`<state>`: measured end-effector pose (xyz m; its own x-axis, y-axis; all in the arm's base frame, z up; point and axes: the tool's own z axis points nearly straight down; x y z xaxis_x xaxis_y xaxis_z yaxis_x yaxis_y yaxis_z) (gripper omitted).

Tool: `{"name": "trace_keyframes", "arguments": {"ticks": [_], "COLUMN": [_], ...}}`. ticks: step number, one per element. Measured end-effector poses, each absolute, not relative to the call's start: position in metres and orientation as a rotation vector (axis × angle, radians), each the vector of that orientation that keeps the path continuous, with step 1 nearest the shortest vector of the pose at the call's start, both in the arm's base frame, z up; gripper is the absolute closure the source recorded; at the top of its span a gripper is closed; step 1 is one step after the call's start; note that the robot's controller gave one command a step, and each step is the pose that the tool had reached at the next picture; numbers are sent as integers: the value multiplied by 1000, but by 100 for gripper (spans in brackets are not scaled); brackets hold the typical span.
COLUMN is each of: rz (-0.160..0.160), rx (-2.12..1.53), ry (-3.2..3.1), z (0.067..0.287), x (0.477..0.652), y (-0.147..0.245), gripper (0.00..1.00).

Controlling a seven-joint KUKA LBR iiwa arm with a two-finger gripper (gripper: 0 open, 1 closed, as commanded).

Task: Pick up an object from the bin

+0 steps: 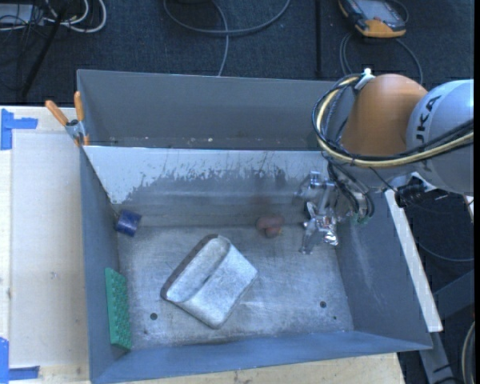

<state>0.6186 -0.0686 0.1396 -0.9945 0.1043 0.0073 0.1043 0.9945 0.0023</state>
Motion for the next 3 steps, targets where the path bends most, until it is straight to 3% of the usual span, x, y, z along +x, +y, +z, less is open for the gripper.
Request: {"name": "trace_keyframes", "arguments": {"ticks": [1, 2, 3], "rz": [-6, 0, -1], "rx": [-274, -19, -15], "ry": [-3132, -3141, -3140], "z": [69, 97, 96], "x": [605, 582, 582], "y": [-124, -138, -138], "gripper": [0, 0, 100]}}
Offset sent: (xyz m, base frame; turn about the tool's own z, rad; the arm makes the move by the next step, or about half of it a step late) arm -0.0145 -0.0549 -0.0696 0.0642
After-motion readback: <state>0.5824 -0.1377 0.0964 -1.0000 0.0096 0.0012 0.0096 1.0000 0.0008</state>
